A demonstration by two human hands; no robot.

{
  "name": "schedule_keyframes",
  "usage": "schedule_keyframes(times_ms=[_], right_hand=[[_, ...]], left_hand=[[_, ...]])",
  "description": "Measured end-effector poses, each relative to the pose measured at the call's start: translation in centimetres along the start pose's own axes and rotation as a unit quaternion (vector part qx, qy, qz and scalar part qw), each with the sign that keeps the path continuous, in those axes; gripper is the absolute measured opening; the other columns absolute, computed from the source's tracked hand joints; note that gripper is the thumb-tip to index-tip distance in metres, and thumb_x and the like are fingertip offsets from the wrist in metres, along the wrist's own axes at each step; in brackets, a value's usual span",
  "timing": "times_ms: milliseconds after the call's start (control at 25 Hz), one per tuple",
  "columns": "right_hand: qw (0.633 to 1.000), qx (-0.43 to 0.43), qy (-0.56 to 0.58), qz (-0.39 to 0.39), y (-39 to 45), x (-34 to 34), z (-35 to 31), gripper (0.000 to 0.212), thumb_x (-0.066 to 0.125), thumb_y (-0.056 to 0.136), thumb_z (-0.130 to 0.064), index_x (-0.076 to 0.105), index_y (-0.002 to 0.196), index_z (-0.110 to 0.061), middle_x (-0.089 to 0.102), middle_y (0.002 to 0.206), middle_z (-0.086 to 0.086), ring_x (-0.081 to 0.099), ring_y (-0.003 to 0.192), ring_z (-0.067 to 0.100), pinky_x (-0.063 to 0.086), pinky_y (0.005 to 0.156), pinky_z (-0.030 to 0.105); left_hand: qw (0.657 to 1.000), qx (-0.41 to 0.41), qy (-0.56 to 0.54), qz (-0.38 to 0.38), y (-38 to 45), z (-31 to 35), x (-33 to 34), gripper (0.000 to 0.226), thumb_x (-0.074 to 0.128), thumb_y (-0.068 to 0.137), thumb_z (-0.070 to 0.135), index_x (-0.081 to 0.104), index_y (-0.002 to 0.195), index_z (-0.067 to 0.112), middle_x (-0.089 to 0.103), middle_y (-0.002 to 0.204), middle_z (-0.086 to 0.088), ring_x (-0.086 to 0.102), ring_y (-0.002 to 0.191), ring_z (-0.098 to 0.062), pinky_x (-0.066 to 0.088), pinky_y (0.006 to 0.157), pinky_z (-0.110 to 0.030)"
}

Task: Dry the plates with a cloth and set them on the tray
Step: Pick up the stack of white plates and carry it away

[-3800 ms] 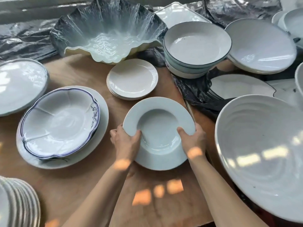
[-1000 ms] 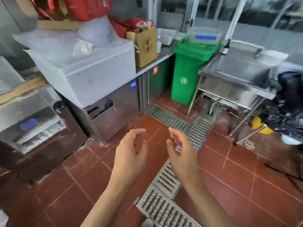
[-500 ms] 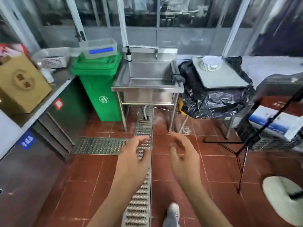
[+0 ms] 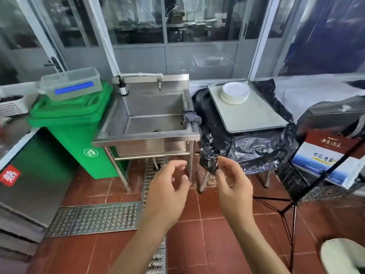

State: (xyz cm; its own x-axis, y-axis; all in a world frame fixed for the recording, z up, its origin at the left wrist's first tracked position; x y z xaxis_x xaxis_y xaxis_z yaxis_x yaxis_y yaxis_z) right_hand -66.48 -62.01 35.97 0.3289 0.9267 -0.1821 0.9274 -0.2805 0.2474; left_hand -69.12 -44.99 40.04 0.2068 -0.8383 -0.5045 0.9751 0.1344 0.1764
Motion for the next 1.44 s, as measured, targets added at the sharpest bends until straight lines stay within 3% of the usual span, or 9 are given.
schedule_keyframes(times_ms=[200, 320, 480, 560, 880, 1040, 1160, 1320, 1440], right_hand=[[0.998, 0.021, -0.024, 0.05, 10.0, -0.1, 3.9, 0.028, 0.064, 0.097, -0.011, 0.07, 0.119, -0.026, 0.073, 0.11, -0.013, 0.068, 0.104, 0.004, 0.056, 0.094, 0.036], [0.996, 0.03, -0.029, 0.075, 16.8, 1.0, 5.7, 0.027, 0.063, 0.097, -0.009, 0.071, 0.118, -0.025, 0.074, 0.109, -0.011, 0.069, 0.102, 0.006, 0.057, 0.093, 0.039], [0.994, 0.034, -0.047, 0.088, 25.8, 3.0, 6.9, 0.027, 0.063, 0.097, -0.011, 0.07, 0.119, -0.025, 0.072, 0.108, -0.017, 0.067, 0.103, -0.002, 0.054, 0.094, 0.024], [0.993, 0.036, -0.042, 0.101, 29.7, 3.7, 7.5, 0.027, 0.063, 0.097, -0.012, 0.07, 0.119, -0.028, 0.072, 0.109, -0.019, 0.066, 0.105, -0.002, 0.052, 0.093, 0.02], [0.984, 0.071, -0.064, 0.148, 42.4, 3.8, 12.8, 0.027, 0.063, 0.098, -0.01, 0.07, 0.12, -0.025, 0.072, 0.112, -0.016, 0.066, 0.104, 0.001, 0.054, 0.096, 0.03], [0.983, 0.094, -0.063, 0.144, 49.3, 3.3, 16.6, 0.028, 0.063, 0.097, -0.008, 0.07, 0.119, -0.023, 0.072, 0.111, -0.016, 0.065, 0.103, -0.002, 0.052, 0.096, 0.027], [0.985, 0.095, -0.062, 0.132, 54.9, 2.5, 20.0, 0.024, 0.061, 0.099, -0.01, 0.069, 0.119, -0.021, 0.072, 0.113, -0.014, 0.066, 0.104, -0.002, 0.053, 0.093, 0.026], [0.988, 0.119, -0.048, 0.091, 63.4, 0.9, 24.7, 0.02, 0.06, 0.102, -0.021, 0.069, 0.118, -0.028, 0.072, 0.111, -0.018, 0.066, 0.103, -0.004, 0.05, 0.087, 0.014], [0.986, 0.135, -0.048, 0.085, 70.0, -0.2, 28.3, 0.018, 0.06, 0.1, -0.017, 0.069, 0.112, -0.027, 0.073, 0.109, -0.015, 0.066, 0.098, -0.008, 0.045, 0.081, 0.005]], left_hand=[[0.999, 0.02, 0.008, -0.036, 10.7, 0.1, 6.1, 0.028, 0.061, 0.095, 0.024, 0.061, 0.117, 0.042, 0.064, 0.112, 0.024, 0.061, 0.101, 0.004, 0.043, 0.082, -0.006], [0.998, 0.038, -0.005, -0.054, 18.3, -0.1, 9.2, 0.028, 0.061, 0.095, 0.025, 0.061, 0.118, 0.042, 0.064, 0.115, 0.023, 0.062, 0.103, 0.001, 0.046, 0.086, -0.01], [0.996, 0.048, -0.026, -0.075, 28.1, -0.6, 12.3, 0.029, 0.062, 0.094, 0.021, 0.062, 0.117, 0.039, 0.066, 0.114, 0.022, 0.064, 0.103, -0.003, 0.052, 0.09, -0.024], [0.993, 0.059, -0.042, -0.097, 32.7, -0.4, 13.7, 0.03, 0.062, 0.094, 0.018, 0.063, 0.116, 0.038, 0.066, 0.113, 0.023, 0.062, 0.106, 0.001, 0.051, 0.093, -0.021], [0.984, 0.074, -0.032, -0.156, 45.8, -0.8, 20.6, 0.03, 0.06, 0.095, 0.017, 0.064, 0.119, 0.035, 0.063, 0.113, 0.028, 0.055, 0.111, 0.011, 0.045, 0.094, -0.011], [0.985, 0.052, 0.007, -0.166, 50.0, -1.6, 24.6, 0.032, 0.061, 0.095, 0.02, 0.061, 0.117, 0.043, 0.061, 0.112, 0.034, 0.054, 0.111, 0.012, 0.04, 0.089, -0.002], [0.985, 0.031, 0.029, -0.166, 53.4, -1.9, 28.3, 0.032, 0.06, 0.095, 0.019, 0.06, 0.117, 0.042, 0.061, 0.113, 0.032, 0.053, 0.112, 0.012, 0.04, 0.091, -0.005], [0.986, -0.007, 0.076, -0.151, 58.6, -1.5, 34.8, 0.031, 0.062, 0.094, 0.021, 0.058, 0.12, 0.04, 0.058, 0.115, 0.032, 0.045, 0.111, 0.022, 0.035, 0.088, 0.002], [0.986, -0.046, 0.066, -0.144, 62.3, -1.4, 39.5, 0.031, 0.063, 0.094, 0.018, 0.06, 0.122, 0.032, 0.06, 0.12, 0.025, 0.053, 0.112, 0.011, 0.042, 0.097, -0.013]])
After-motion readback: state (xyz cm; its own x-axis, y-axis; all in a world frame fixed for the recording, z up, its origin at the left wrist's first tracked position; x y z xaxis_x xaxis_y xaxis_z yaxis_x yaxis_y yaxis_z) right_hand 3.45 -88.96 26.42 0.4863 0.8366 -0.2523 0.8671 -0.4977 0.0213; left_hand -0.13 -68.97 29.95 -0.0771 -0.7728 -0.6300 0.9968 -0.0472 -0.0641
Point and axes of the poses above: each hand's wrist, its own y-axis towards the middle knuckle, its own x-axis out of the palm, z = x × y, the point moved 1 cm from there along y, towards the middle knuckle
